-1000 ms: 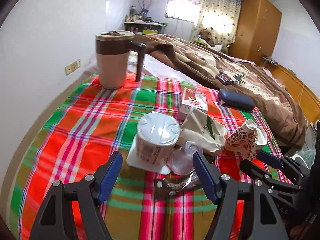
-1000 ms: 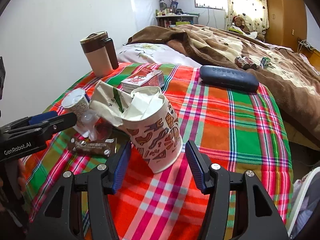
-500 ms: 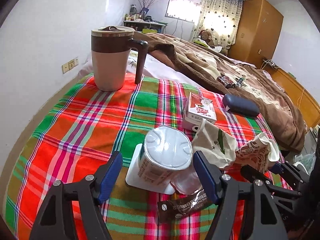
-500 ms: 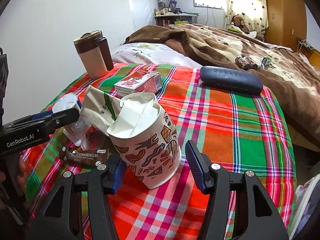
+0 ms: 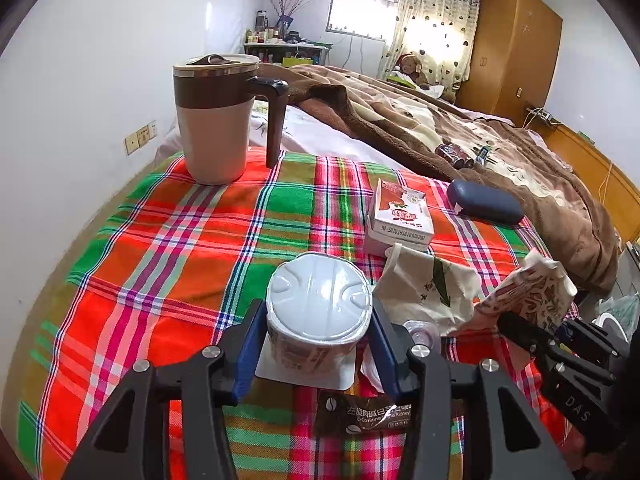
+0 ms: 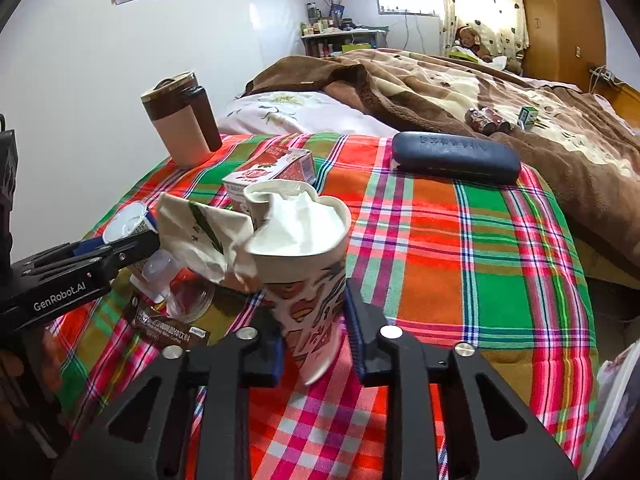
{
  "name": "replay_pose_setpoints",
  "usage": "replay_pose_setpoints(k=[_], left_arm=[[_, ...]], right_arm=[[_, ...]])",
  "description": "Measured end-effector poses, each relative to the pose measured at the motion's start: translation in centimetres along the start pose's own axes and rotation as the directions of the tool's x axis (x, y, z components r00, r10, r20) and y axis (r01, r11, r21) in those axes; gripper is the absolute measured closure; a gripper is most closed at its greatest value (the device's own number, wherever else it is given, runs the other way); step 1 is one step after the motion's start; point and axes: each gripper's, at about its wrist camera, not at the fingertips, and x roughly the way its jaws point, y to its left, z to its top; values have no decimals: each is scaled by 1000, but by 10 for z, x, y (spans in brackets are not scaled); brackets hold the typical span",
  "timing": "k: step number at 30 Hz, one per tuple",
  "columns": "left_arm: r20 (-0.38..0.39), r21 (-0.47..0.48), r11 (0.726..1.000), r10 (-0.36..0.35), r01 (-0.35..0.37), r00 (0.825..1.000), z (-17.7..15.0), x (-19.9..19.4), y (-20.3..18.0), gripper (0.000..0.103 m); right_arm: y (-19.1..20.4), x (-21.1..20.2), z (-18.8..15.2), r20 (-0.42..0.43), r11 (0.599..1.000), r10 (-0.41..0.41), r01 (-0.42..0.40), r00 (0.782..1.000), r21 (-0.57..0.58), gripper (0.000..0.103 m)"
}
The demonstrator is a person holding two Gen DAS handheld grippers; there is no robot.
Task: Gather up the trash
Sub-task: 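Grasp the patterned paper cup with the right tool while the left tool grasps the white-lidded cup, then carry both cups over the white bin and open both tools to drop them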
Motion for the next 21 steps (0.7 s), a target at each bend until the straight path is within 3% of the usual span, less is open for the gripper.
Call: replay_pose_setpoints(k=[2,21], left_arm=[[2,2,1000,11,-11,1000,-1,-2,0,54],[51,-18,999,33,-32,998,-19,-57,0,54]], right_arm=[[-1,-1,-1,2,1000,5,-5,1000,2,87],[-11,-30,-8,58,998,-1,-3,998,56,88]])
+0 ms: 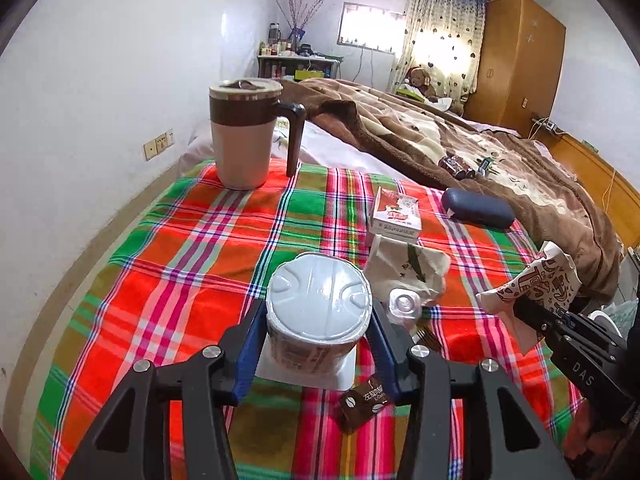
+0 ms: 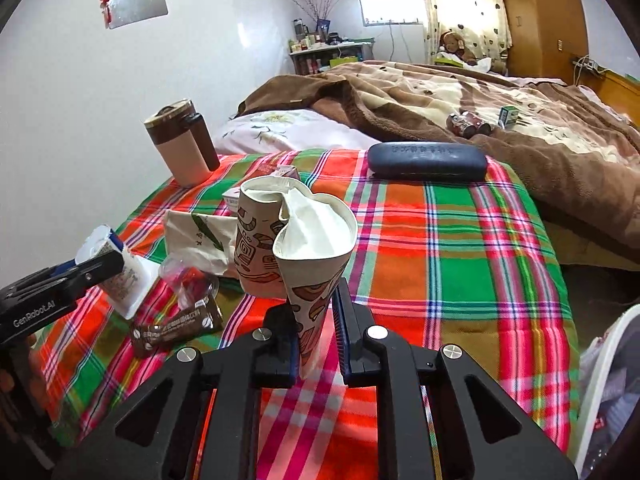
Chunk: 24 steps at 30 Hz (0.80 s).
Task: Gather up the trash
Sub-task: 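Carry both cups over the white bin and open both tools to drop them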
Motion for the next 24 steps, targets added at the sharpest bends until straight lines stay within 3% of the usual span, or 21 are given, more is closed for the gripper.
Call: replay_pose_setpoints(k=[10,24], left_arm=[[27,39,999,-30,29,999,-9,-37,-24,54],[64,147,982,-129,118,990,-29,-89,-102,54]], right_arm=[[-9,-27,-4,34,1000,-3,2,999,21,88],[-48,-87,-18,113,997,-46,40,992,59,88]])
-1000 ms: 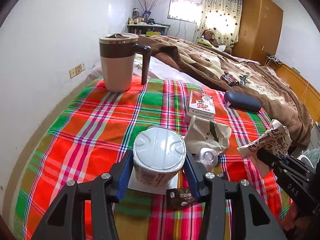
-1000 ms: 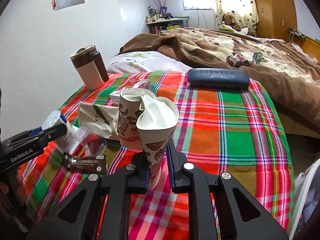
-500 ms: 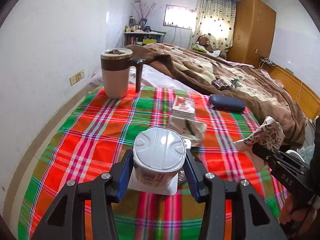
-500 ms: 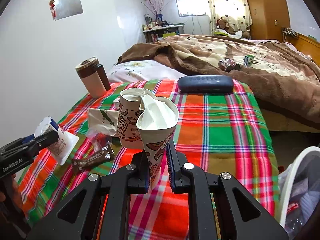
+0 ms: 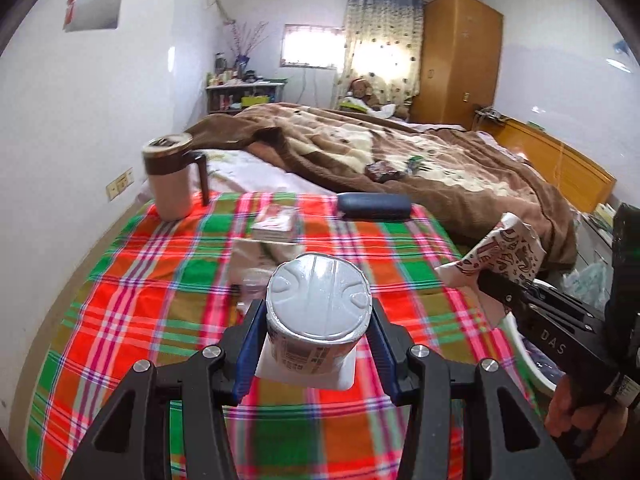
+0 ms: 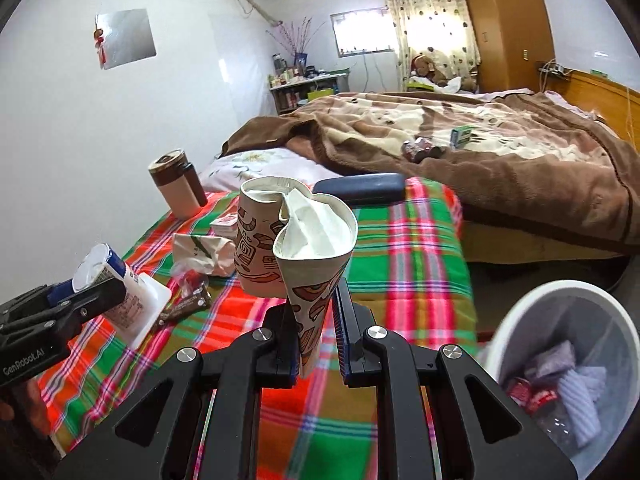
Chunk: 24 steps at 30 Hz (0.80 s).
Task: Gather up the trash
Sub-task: 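Carry both cups over the white bin and open both tools to drop them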
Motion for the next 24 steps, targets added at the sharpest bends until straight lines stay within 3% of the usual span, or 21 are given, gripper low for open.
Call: replay_pose_setpoints(k=[15,24], left_arm=[[12,121,983,-142,140,990,-6,-19,-107,54],[-27,176,956,-235,236,972,-13,-7,-174,54]], right_arm=[[-60,-52,-12,40,991,-114,111,993,69,88],[-102,-72,-22,30,967,-235,231,971,112,88]])
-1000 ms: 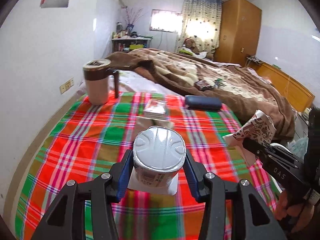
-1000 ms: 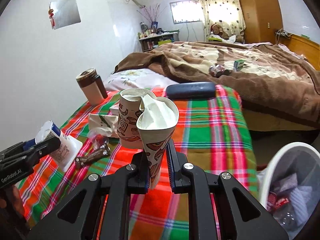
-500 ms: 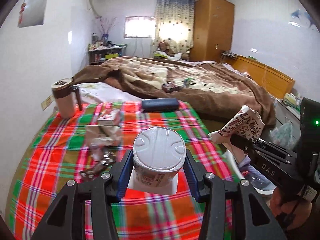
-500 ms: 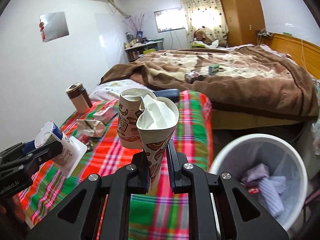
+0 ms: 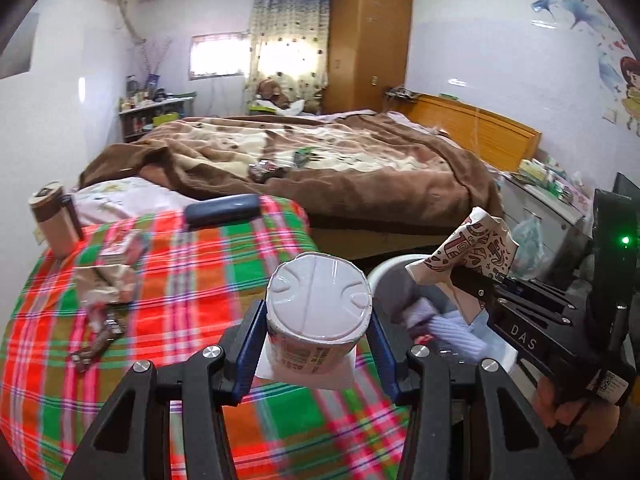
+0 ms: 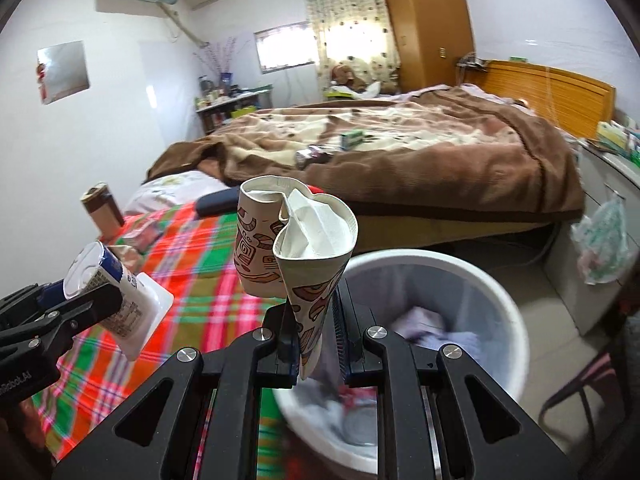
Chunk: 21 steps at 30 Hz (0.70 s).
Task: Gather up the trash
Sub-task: 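Carry both cups over the white bin and open both tools to drop them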
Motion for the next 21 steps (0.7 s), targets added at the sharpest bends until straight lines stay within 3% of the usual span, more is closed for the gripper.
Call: replay_pose_setpoints(k=[8,21], left_arm=[[-50,48,994,-100,102,994,-2,33,-53,53],[-114,65,988,-131,139,985,-11,70,-92,53]], right_arm=[[-40,5,-5,-49,993,-103,105,993,48,88],[-70,13,-24,-141,985,-154,163,978,51,88]])
